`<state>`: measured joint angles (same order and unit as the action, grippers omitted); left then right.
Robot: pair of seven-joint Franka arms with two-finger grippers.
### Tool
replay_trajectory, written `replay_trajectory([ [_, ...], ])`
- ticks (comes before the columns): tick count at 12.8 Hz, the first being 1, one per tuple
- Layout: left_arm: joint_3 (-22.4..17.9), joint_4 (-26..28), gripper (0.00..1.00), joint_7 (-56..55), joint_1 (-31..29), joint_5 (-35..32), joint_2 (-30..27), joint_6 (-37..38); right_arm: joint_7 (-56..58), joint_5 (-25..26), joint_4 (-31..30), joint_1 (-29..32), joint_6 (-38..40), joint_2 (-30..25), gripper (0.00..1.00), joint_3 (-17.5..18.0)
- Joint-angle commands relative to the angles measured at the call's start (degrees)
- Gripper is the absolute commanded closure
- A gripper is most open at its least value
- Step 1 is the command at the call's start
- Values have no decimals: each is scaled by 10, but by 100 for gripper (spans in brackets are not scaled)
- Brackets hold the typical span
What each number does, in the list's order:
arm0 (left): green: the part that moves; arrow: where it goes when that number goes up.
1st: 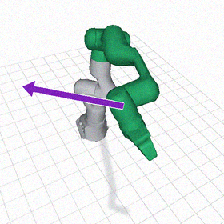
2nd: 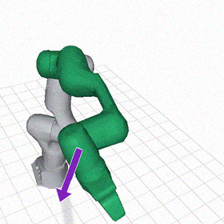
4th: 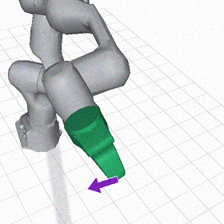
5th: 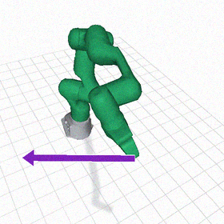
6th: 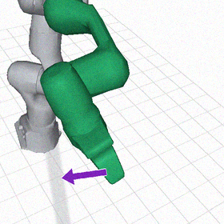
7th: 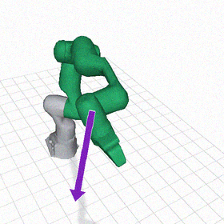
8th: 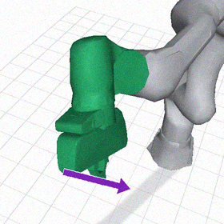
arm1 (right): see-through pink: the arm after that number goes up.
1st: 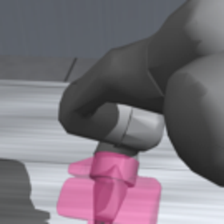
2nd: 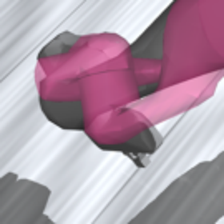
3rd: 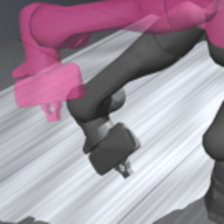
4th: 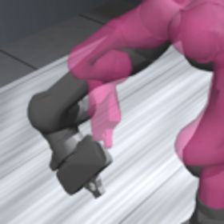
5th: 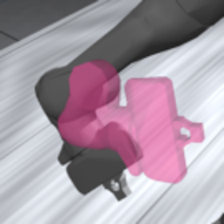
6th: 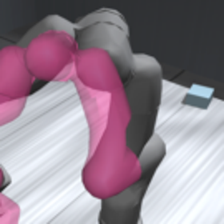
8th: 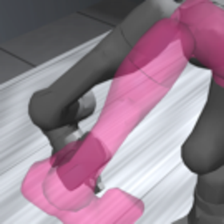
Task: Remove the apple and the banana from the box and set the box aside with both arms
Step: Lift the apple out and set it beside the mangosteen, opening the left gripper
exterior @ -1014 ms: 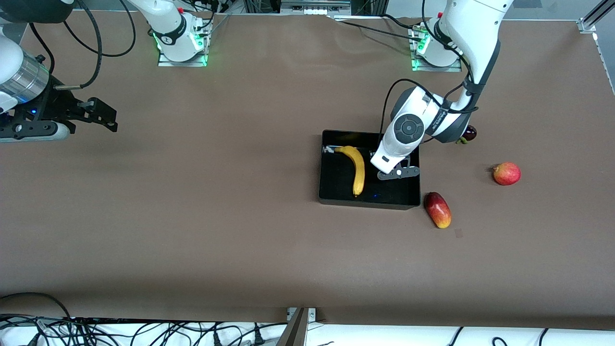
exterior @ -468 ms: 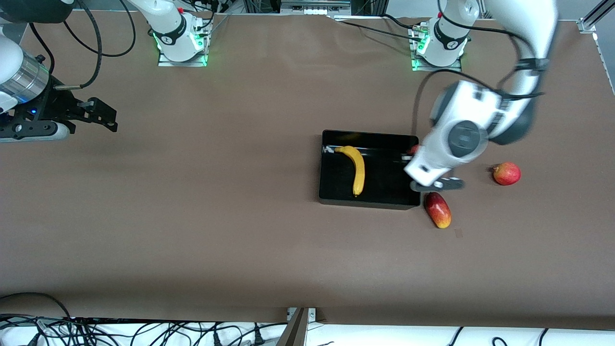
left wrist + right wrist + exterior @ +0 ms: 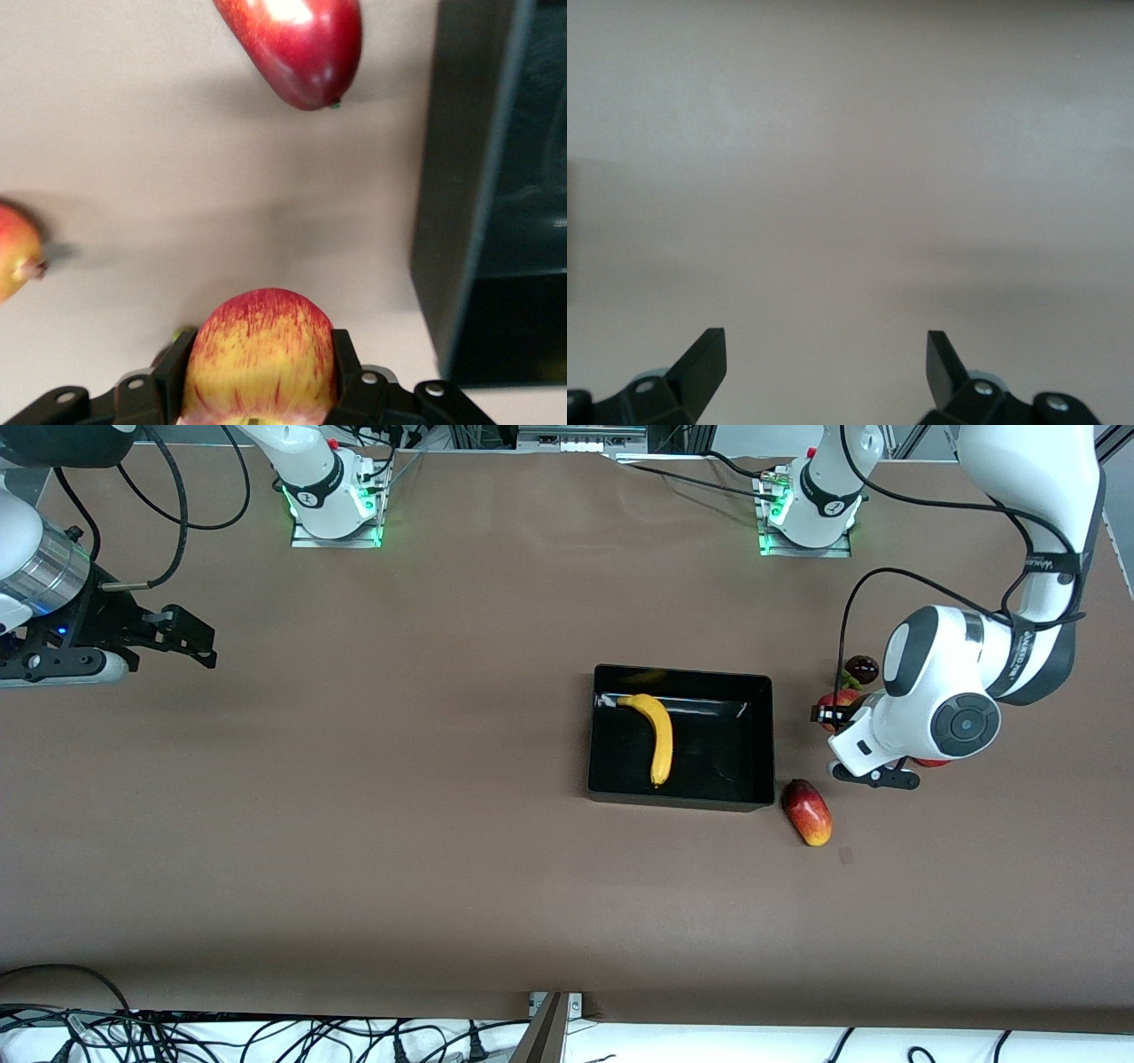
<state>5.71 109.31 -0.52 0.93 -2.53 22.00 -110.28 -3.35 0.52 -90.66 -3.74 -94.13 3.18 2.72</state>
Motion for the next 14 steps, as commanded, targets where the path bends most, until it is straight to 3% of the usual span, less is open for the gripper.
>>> replay_trajectory([
  [1,6,118,73,33,-15,-13,-26,-145,0,-4,6,8,0,0,0,5],
  [3,6,171,70,33,-21,-13,-21,-230,0,-4,6,8,0,0,0,5],
  [4,6,173,60,33,-24,-13,-19,-232,0,-4,6,8,0,1,0,5],
  [5,7,172,31,33,-27,-13,-19,-233,0,-4,6,8,0,1,0,5],
  [6,7,172,11,32,-27,-13,-18,-235,0,-4,6,8,0,0,0,5],
  [7,7,171,0,32,-29,-12,-19,-233,0,-4,6,8,0,0,0,5],
  [10,9,128,0,16,-22,-6,-47,-174,0,-4,6,8,0,0,0,5],
  [14,70,-90,0,2,-13,-4,-37,88,0,-4,6,7,0,0,0,5],
])
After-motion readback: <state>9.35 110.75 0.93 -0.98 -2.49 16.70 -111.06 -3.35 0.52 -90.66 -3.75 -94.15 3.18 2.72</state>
